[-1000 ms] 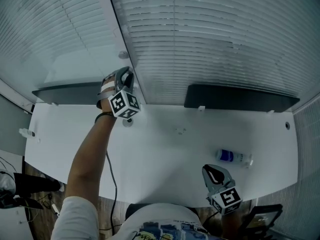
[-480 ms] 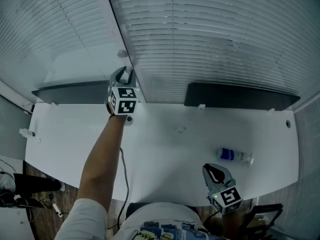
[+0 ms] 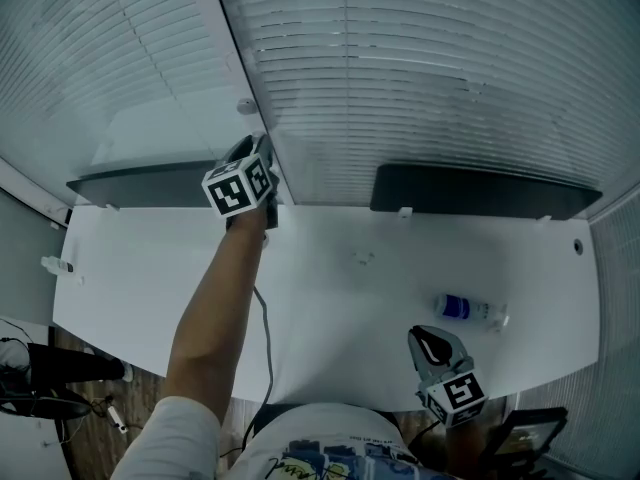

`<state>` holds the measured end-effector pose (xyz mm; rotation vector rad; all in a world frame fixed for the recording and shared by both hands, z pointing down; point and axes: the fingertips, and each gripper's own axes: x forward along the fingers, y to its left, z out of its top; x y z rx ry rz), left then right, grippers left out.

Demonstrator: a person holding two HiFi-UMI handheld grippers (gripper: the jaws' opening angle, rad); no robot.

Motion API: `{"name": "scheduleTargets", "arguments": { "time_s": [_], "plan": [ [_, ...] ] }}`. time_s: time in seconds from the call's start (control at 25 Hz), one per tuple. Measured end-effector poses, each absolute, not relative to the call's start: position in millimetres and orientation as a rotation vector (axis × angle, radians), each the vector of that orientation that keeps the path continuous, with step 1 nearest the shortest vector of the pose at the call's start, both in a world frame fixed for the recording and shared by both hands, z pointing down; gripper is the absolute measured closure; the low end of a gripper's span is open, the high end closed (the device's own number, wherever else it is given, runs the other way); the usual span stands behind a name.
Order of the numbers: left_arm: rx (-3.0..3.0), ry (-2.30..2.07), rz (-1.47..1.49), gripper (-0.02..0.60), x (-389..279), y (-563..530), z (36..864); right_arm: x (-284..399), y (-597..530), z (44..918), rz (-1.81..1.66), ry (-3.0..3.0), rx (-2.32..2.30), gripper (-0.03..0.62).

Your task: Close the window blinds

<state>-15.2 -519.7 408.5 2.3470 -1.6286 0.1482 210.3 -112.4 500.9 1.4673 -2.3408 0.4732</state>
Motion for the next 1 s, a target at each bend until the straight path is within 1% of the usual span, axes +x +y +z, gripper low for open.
{"name": "scheduleTargets", "arguments": {
  "time_s": [0.24,0.4,0.76,1.0],
  "plan": [
    [2.221,-1.496,-0.036,0.454,-17,-523,411,211,-114,498,0.454,-2.349,1.478,0.580],
    [2.183,-1.422,-0.110,0.454,-20,-525,412,211,-112,495,0.454,-2.344,1.475,0.580],
    [2.300,-1.471,-0.040,0.446,-20,-514,408,212,-106,493,0.441,-2.335,1.477,0.580],
    [2.392,-1.504,0.042,0.446,-31,-483,393,199,-99,480,0.432,-2.352,1.476,0.580]
  ]
}}
